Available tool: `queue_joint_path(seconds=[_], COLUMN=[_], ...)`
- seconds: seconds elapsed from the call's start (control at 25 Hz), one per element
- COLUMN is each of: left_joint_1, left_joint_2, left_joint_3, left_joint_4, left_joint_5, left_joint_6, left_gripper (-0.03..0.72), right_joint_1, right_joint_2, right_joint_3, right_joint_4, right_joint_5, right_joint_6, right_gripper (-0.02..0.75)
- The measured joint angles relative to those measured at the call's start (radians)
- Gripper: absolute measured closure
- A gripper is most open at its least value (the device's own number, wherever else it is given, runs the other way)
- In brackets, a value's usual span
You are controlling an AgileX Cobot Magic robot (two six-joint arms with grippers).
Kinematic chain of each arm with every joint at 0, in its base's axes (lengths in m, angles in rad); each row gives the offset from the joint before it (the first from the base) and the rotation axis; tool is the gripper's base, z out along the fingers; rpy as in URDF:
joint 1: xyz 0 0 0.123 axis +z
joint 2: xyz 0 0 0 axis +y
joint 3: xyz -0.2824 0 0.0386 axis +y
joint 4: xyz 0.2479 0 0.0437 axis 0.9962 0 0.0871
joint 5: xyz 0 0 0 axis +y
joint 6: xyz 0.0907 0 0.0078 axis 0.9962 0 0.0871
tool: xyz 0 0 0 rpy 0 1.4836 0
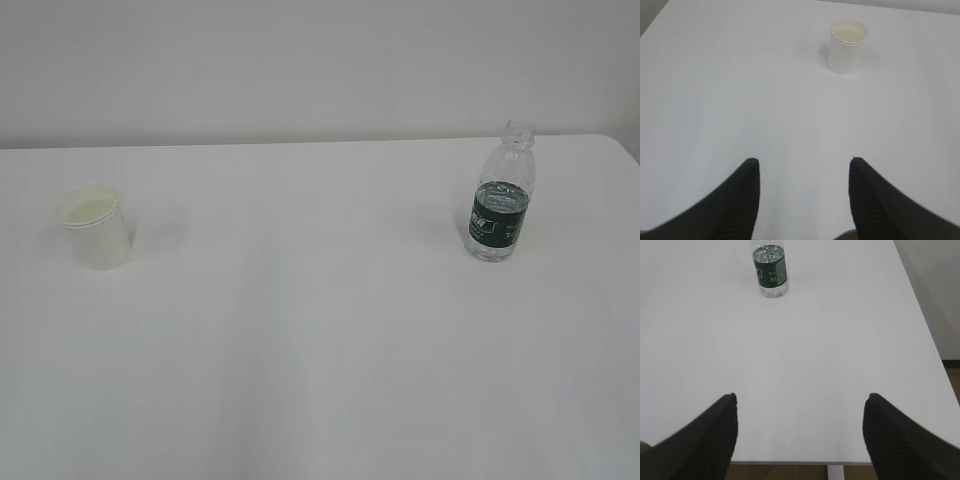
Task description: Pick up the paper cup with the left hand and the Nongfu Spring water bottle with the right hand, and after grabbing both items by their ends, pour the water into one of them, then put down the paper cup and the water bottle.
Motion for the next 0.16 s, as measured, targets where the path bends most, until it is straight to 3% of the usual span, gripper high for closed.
queue_joint_path(seconds=[0.16], left_joint_1=[0.0], left_joint_2=[0.0], left_joint_3=[0.0], left_joint_4=[0.0], left_joint_5=[0.0], left_joint_6=[0.0], left_gripper=[0.284], right_joint_1=[0.0], right_joint_2=[0.0], right_joint_3=[0.0], right_joint_4=[0.0], right_joint_5=[0.0], right_joint_6=[0.0], right_gripper=[0.146])
